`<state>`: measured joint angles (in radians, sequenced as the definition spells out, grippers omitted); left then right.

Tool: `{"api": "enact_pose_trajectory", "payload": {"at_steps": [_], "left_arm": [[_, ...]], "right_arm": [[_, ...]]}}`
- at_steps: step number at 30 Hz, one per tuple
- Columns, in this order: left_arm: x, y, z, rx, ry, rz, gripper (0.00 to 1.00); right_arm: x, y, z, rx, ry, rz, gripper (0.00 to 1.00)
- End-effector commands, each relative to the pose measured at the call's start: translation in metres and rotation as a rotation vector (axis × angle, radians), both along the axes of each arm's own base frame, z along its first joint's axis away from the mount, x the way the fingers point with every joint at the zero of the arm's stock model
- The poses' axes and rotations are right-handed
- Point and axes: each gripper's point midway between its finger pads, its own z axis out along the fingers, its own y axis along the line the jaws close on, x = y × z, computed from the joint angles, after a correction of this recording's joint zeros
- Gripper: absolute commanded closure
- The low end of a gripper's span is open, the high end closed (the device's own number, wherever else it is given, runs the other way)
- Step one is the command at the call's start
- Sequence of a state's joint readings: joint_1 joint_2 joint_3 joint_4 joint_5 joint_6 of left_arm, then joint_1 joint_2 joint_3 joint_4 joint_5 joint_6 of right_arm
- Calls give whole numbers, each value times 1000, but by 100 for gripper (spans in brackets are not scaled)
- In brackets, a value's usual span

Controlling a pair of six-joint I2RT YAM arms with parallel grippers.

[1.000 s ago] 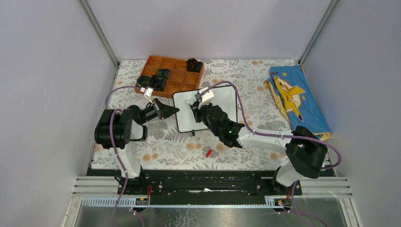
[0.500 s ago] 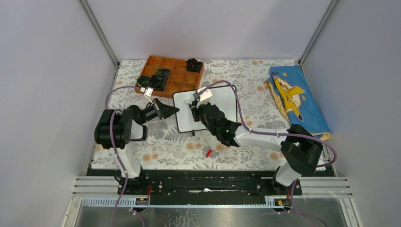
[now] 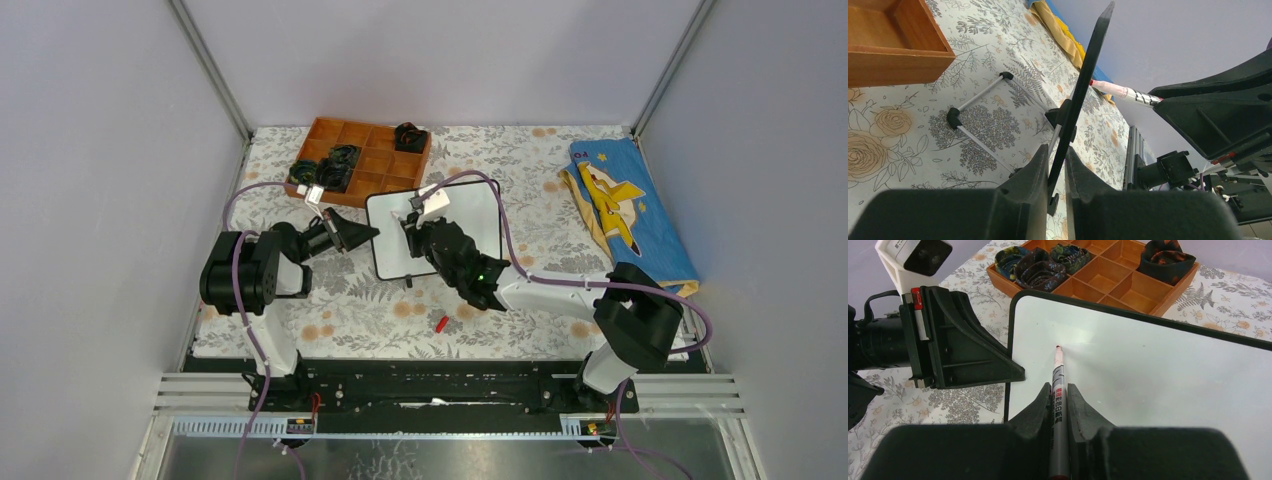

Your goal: Write a sentence on the whiteboard

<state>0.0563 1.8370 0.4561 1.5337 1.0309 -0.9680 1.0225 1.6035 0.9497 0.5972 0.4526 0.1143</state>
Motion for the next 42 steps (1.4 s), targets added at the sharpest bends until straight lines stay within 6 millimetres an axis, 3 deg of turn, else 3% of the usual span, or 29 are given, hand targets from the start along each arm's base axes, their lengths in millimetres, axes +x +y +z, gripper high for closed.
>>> {"api": "enact_pose_trajectory", "payload": {"at_steps": [1, 18, 29, 42], "left_arm": [[-4, -2, 11, 7, -73, 0, 88], [-5, -3, 11, 6, -74, -3, 89], [-5, -3, 13, 7, -79, -2, 90], [-5, -4, 14, 7, -84, -6, 91]], "right_arm": [[-2, -4, 14, 45, -20, -24, 100], [-10, -15, 6, 39, 6, -24, 100], [-9, -17, 51, 145, -57, -32, 100], [7, -23, 25, 48, -30, -131, 100]]}}
